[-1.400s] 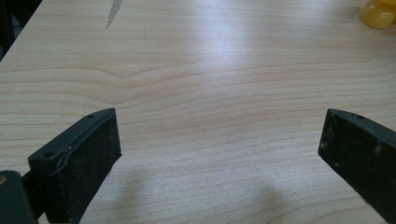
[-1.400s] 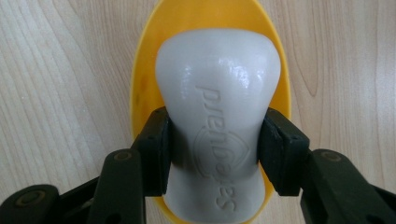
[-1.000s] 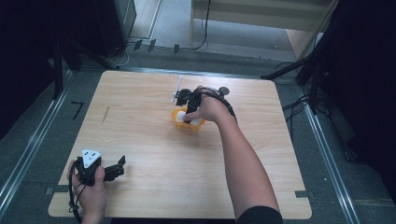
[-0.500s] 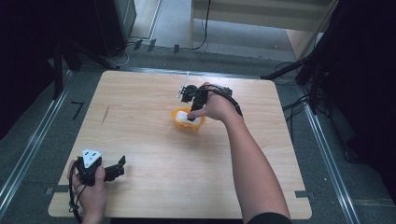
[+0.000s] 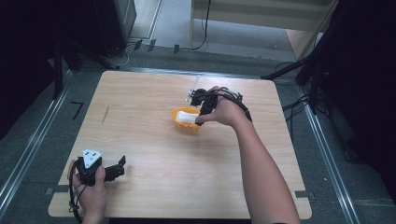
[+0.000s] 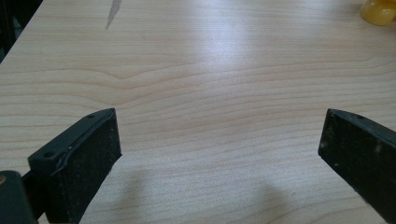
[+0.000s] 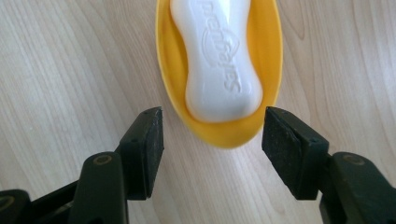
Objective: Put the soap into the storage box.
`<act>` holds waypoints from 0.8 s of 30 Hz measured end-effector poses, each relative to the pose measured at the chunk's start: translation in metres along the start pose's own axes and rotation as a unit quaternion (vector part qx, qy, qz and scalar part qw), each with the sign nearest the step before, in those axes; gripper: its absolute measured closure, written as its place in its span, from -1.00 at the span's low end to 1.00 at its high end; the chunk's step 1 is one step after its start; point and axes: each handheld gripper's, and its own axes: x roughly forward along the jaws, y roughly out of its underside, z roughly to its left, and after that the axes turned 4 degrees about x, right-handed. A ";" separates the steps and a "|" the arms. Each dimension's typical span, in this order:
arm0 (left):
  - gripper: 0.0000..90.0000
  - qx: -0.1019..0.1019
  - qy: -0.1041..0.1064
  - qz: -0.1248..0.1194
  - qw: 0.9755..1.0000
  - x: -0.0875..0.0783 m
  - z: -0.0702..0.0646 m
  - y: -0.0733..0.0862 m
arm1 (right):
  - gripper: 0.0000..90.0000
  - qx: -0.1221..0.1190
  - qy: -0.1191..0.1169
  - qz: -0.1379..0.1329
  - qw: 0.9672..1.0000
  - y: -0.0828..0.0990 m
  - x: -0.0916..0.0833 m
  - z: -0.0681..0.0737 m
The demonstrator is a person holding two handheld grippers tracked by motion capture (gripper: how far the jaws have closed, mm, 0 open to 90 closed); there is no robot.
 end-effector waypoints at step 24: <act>-1.00 0.002 -0.001 0.000 1.000 0.000 -0.001 0.000 | -0.26 0.046 0.001 -0.001 0.999 0.064 -0.007 0.000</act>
